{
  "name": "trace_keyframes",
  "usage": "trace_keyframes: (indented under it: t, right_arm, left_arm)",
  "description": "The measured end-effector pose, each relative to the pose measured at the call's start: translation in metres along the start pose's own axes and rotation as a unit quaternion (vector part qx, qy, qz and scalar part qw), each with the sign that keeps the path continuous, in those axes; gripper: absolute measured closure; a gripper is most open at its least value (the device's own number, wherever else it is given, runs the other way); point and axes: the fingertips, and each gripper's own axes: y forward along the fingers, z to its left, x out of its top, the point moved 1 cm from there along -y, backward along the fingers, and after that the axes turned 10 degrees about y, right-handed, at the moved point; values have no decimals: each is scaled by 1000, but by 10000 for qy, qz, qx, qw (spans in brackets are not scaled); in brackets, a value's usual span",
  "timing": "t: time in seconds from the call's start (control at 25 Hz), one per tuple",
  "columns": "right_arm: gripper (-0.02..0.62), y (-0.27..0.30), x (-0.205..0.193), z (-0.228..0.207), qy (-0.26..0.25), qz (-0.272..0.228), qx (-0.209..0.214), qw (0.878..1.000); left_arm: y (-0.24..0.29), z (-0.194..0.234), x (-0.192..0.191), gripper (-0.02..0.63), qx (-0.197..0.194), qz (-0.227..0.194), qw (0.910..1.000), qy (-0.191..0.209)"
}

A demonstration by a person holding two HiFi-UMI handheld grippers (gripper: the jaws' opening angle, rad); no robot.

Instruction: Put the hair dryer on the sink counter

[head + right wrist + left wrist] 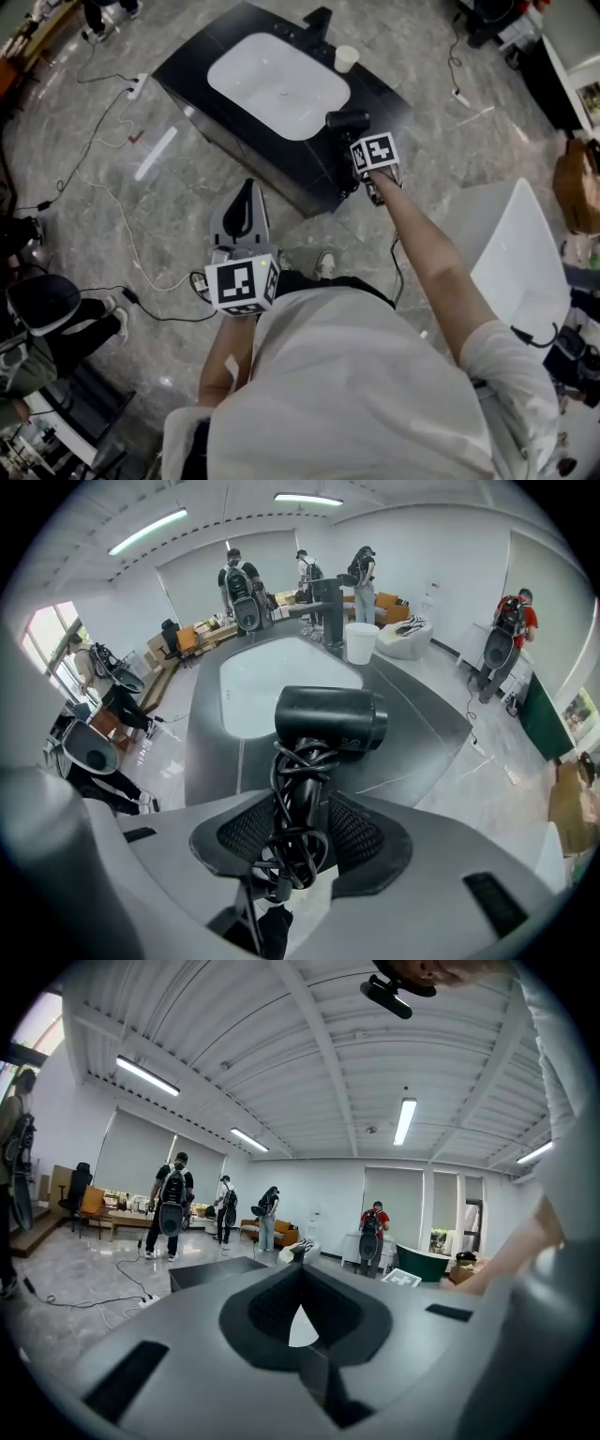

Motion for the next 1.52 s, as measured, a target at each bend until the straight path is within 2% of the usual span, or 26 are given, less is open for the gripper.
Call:
trace_keyframes:
  t: [0.16, 0.24, 0.76, 1.36, 1.52]
  right_arm:
    - [452, -8, 3, 1, -79, -228, -51, 9997]
    - [504, -12, 7, 0, -131, -372, -122, 9991]
    - [537, -36, 11, -11, 135, -791, 75, 9968]
    - [554, -56, 19, 32, 136, -1257, 970, 9872]
    - [554, -72, 20, 50, 178, -1610, 1399, 9768]
  left_arm:
    - [-3, -4, 5, 604, 31, -54, 10000, 42]
    - [-5, -6, 6, 604, 48, -61, 10000, 57]
    - [-13, -30, 11, 604, 28, -84, 9998, 165]
    - [-18, -44, 12, 604, 99, -42, 9996, 272]
    - [-18, -48, 12, 604, 83, -43, 9996, 281]
